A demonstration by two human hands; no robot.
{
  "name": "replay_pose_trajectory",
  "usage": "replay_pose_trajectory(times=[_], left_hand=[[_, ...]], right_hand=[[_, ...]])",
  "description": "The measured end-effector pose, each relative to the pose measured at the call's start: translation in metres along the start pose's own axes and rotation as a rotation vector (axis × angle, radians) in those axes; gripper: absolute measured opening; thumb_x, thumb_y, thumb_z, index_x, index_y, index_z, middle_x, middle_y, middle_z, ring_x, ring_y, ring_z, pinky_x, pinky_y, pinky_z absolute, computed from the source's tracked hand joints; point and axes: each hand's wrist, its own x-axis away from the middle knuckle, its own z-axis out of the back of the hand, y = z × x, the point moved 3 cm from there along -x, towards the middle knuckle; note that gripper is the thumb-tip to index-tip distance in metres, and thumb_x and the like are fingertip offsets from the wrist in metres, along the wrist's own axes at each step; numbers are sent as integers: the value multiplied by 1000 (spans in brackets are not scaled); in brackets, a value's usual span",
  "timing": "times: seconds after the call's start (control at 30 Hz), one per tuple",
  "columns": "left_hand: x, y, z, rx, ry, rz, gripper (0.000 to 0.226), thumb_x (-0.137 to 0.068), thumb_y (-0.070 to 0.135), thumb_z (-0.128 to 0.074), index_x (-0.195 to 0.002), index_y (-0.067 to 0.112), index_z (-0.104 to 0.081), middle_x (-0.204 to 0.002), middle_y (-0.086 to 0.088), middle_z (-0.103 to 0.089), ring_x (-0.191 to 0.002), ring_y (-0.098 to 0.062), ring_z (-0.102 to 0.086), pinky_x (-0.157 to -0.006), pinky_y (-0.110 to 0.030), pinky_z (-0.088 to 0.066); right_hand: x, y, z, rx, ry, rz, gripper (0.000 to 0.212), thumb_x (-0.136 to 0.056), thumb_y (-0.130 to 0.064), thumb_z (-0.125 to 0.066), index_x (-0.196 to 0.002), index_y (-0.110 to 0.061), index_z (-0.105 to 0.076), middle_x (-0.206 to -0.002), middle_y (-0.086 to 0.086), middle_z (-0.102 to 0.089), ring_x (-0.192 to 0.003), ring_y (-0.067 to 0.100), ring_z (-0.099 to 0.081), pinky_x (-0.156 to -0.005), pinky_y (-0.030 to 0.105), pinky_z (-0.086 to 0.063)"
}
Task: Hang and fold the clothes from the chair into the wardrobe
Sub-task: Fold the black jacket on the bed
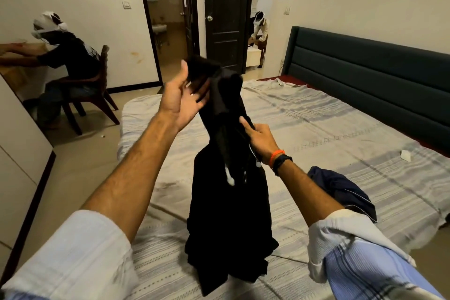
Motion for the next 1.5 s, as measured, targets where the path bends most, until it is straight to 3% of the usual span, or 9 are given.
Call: replay_pose_trajectory(times=[0.1,0.2,0.3,0.47,0.57,0.67,1.03,1.37,1.5], left_hand=[[-8,-13,9,-319,5,103,50,-96,60,-44,-128,22,-52,-119,-3,-64,-113,-21,-62,-96,-36,-47],[-1,-50,41,-676,12,284,54,-89,72,-46,-98,21,-62,-82,6,-62,-74,-13,-57,-65,-27,-40],[11,-87,77,-948,-56,412,81,-60,85,-66,-101,16,-57,-108,6,-56,-100,-19,-53,-77,-36,-42],[34,-131,121,-986,-167,615,69,-66,39,-91,-119,6,-62,-124,-3,-65,-116,-21,-62,-89,-37,-51],[37,-139,122,-943,-122,471,47,-81,23,-80,-120,4,-64,-123,-8,-67,-117,-22,-61,-91,-32,-49],[37,-126,101,-851,-86,323,10,-98,18,-60,-102,10,-65,-99,-2,-69,-96,-19,-65,-78,-27,-49],[19,-67,32,-720,-30,31,13,-99,24,-57,-98,15,-66,-88,2,-72,-79,-8,-69,-68,-21,-56],[11,-12,62,-1029,38,135,72,-51,23,-93,-116,10,-65,-108,-4,-71,-102,-18,-67,-90,-35,-56],[4,6,69,-1293,120,138,40,-61,30,-91,-93,15,-71,-91,-1,-71,-97,-20,-67,-83,-33,-55]], right_hand=[[1,-2,-5,-115,42,-66,55,-100,-43,-53,-56,-22,-26,-49,-4,-25,-47,13,-26,-52,28,-23],[-2,3,-3,-209,89,-124,48,-99,-45,-53,-62,-18,-38,-58,4,-37,-57,19,-40,-59,34,-33],[1,3,1,-213,135,-184,49,-99,-46,-52,-64,-16,-38,-59,6,-35,-56,19,-39,-55,32,-31],[3,9,6,-300,72,-243,58,-78,-71,-63,-80,-14,-49,-72,13,-36,-65,26,-42,-60,32,-37],[2,10,9,-359,17,-231,77,-61,-78,-72,-101,-14,-56,-89,19,-47,-83,32,-54,-76,39,-45],[10,4,17,-385,-59,-123,46,-91,-38,-66,-113,2,-64,-113,24,-68,-106,30,-68,-92,38,-53],[27,49,27,-12,-503,-113,66,-70,-2,-84,-129,-19,-59,-128,4,-66,-118,18,-63,-104,39,-49],[4,12,31,-68,-89,55,34,-92,-8,-67,-126,-7,-64,-119,6,-70,-112,18,-66,-103,41,-50],[-12,-20,40,41,-72,103,43,-81,-20,-80,-121,-13,-66,-115,0,-72,-107,13,-67,-99,37,-53]])
